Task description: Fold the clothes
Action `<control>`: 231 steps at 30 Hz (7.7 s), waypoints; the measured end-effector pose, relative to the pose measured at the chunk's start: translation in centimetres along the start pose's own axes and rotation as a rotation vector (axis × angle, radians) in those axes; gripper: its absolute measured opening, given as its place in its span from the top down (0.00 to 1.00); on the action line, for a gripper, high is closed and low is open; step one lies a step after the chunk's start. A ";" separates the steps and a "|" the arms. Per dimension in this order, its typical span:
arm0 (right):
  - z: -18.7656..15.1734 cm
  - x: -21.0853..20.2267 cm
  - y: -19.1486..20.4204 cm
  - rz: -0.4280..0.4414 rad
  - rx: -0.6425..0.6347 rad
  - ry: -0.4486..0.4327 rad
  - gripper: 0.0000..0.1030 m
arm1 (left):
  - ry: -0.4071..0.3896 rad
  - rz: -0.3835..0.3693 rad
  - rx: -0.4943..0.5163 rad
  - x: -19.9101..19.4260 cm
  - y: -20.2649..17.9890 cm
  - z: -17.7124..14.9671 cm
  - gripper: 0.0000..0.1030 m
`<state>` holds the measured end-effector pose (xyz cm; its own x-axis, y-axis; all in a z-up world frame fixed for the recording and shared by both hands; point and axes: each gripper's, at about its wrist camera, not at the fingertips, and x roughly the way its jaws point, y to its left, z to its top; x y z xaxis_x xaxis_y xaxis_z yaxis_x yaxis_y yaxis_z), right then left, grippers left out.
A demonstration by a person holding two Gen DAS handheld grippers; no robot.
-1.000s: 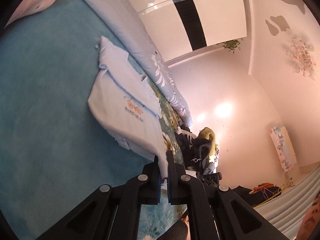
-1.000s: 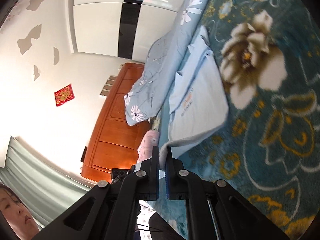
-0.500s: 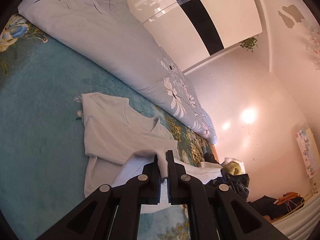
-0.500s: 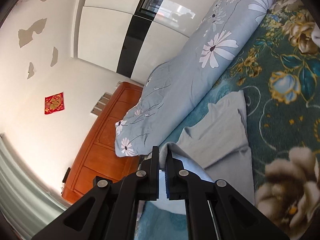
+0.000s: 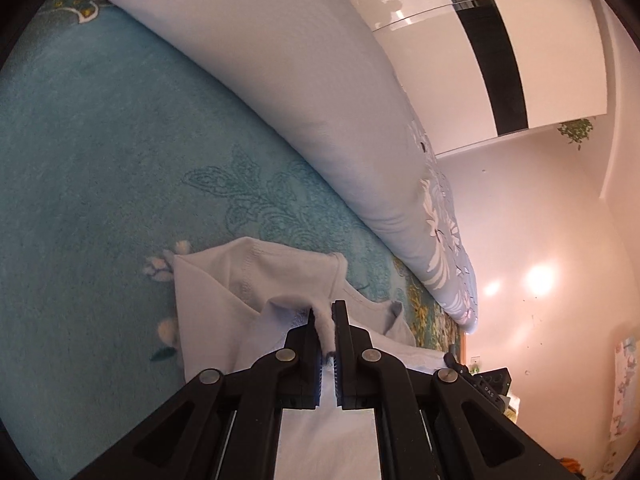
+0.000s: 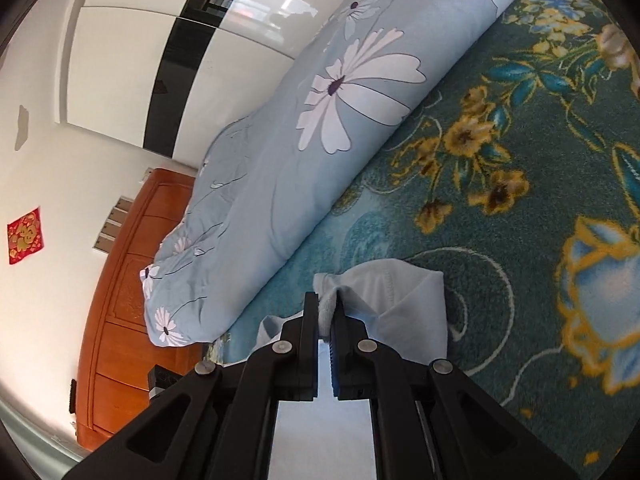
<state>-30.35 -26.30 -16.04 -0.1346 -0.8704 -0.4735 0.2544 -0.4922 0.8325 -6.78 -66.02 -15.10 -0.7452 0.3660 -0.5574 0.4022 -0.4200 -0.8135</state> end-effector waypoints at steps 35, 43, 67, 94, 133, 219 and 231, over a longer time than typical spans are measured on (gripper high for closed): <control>-6.5 -7.0 -2.8 -0.125 -0.058 0.131 0.49 | 0.094 0.112 0.097 -5.0 3.1 -8.6 0.40; -12.9 -10.1 -4.6 -0.104 0.016 0.188 0.48 | 0.206 0.155 0.090 -6.9 4.5 -15.7 0.40; -14.3 -7.2 -5.0 -0.010 0.118 0.044 0.92 | 0.009 0.112 -0.039 -4.7 4.0 -16.0 0.88; -28.0 -19.8 -4.0 0.089 0.108 0.101 0.96 | 0.024 0.125 -0.026 -18.0 6.0 -32.4 0.93; -29.2 -19.3 -4.6 -0.115 0.049 0.136 0.96 | 0.118 0.255 0.361 -3.9 -4.7 -37.3 0.87; -34.9 -7.3 3.3 0.014 -0.066 0.313 0.90 | -0.091 0.173 0.027 -16.9 6.8 -34.1 0.83; -27.5 -12.2 3.7 -0.011 -0.195 0.249 0.99 | -0.032 0.158 0.094 -15.2 4.3 -38.0 0.89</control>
<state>-1.47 -17.28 -15.09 0.0943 -0.8245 -0.5580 0.4363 -0.4696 0.7675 26.50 -41.83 -16.44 -0.6937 0.2636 -0.6703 0.4652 -0.5466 -0.6963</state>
